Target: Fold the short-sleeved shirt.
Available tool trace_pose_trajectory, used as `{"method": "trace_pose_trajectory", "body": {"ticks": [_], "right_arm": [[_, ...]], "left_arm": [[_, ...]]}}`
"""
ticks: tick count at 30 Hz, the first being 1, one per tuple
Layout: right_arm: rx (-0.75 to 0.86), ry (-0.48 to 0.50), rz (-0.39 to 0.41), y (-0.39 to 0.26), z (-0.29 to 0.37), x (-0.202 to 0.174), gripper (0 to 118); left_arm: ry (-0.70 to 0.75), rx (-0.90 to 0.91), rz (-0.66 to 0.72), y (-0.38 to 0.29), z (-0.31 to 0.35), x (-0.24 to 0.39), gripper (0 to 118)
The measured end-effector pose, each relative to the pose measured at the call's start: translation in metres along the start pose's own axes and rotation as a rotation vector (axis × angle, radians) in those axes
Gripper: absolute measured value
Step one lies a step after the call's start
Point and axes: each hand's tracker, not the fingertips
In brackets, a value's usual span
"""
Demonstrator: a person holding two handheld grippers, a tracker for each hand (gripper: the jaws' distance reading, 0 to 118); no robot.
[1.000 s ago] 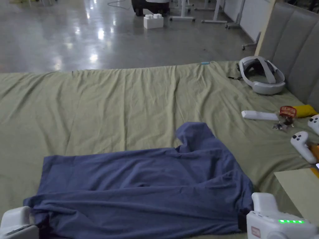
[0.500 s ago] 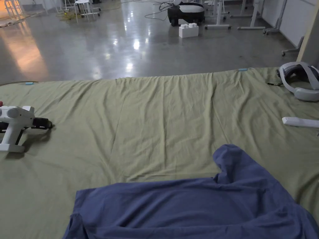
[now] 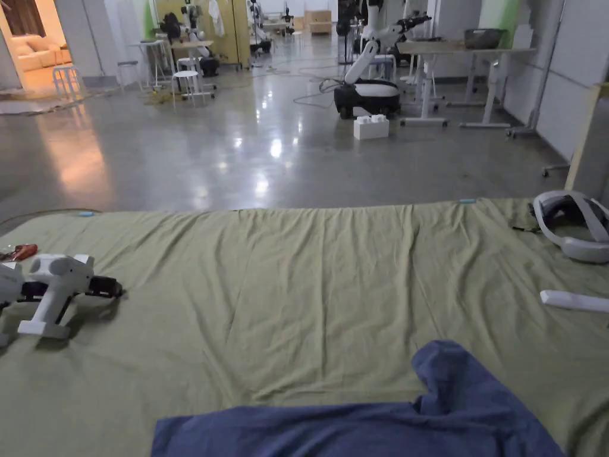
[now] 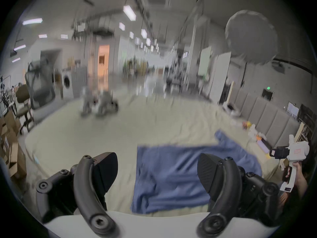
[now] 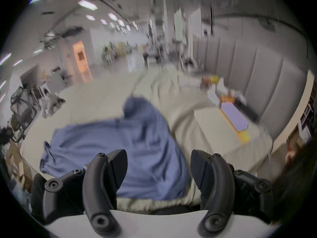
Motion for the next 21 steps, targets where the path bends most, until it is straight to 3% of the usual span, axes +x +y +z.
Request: {"method": "trace_pose_trajectory", "body": {"ticks": [2, 3, 5, 10, 11, 12, 13, 14, 15, 17, 21], "right_arm": [[0.161, 0.015, 0.042, 0.016, 0.039, -0.017, 84], [0.218, 0.019, 0.059, 0.039, 0.060, -0.043, 84], [0.274, 0.067, 0.104, 0.058, 0.084, -0.067, 84], [0.412, 0.126, 0.185, 0.072, 0.119, -0.100, 83], [0.437, 0.120, 0.202, 0.066, 0.119, -0.093, 79], [0.454, 0.113, 0.211, 0.068, 0.122, -0.097, 72], [0.455, 0.120, 0.214, 0.070, 0.125, -0.100, 58], [0.449, 0.133, 0.216, 0.075, 0.126, -0.103, 27], [0.456, 0.147, 0.214, 0.072, 0.129, -0.103, 5], [0.483, 0.167, 0.219, 0.072, 0.129, -0.105, 5], [0.489, 0.160, 0.251, 0.073, 0.129, -0.111, 2]], "left_arm": [[-0.023, 0.139, -0.031, 0.013, 0.038, 0.019, 105], [-0.024, 0.201, -0.056, 0.014, 0.052, 0.029, 105], [-0.007, 0.305, -0.131, 0.014, 0.076, 0.054, 105], [0.061, 0.355, -0.195, 0.022, 0.092, 0.099, 104], [0.076, 0.358, -0.190, 0.025, 0.092, 0.105, 97], [0.069, 0.357, -0.196, 0.024, 0.094, 0.106, 83], [0.063, 0.360, -0.208, 0.024, 0.096, 0.109, 63], [0.069, 0.359, -0.216, 0.019, 0.095, 0.104, 30], [0.072, 0.364, -0.218, 0.018, 0.095, 0.105, 11], [0.063, 0.374, -0.220, 0.015, 0.096, 0.105, 1], [0.046, 0.357, -0.210, 0.019, 0.102, 0.104, 1]]}}
